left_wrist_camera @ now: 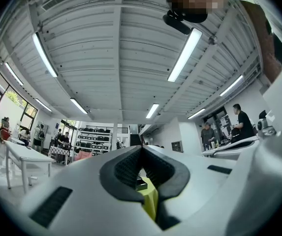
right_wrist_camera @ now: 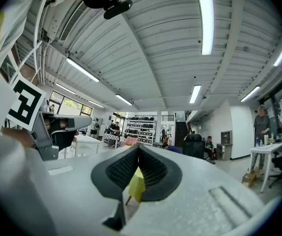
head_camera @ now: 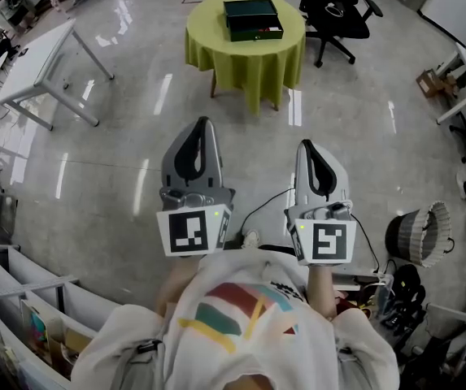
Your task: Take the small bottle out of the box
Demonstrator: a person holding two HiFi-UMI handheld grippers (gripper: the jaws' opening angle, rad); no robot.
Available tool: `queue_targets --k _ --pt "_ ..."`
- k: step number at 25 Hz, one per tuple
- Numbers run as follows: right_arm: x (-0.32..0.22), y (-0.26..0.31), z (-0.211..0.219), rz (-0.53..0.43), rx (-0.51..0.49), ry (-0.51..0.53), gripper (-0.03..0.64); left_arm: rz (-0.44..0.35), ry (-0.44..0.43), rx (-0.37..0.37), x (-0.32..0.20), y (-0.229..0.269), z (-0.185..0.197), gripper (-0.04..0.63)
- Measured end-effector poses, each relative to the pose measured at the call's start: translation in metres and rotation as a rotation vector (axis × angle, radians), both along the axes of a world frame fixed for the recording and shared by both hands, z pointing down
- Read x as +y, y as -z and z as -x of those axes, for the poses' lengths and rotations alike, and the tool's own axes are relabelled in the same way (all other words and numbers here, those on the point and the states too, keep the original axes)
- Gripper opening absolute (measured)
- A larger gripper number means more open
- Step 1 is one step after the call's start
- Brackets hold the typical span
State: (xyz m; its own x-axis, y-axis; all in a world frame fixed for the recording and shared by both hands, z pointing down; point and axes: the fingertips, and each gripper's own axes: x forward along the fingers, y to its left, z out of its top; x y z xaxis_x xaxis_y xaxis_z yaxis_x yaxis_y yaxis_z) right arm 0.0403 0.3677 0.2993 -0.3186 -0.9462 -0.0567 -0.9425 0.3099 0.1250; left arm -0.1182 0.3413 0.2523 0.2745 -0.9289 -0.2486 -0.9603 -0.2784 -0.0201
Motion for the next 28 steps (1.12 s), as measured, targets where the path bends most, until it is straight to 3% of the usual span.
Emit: queue_targets --k 28 --pt "-0.035 -0.006 -0.011 0.029 0.009 0.002 0.005 0.040 0.019 0.005 -0.035 -0.012 -0.006 0.015"
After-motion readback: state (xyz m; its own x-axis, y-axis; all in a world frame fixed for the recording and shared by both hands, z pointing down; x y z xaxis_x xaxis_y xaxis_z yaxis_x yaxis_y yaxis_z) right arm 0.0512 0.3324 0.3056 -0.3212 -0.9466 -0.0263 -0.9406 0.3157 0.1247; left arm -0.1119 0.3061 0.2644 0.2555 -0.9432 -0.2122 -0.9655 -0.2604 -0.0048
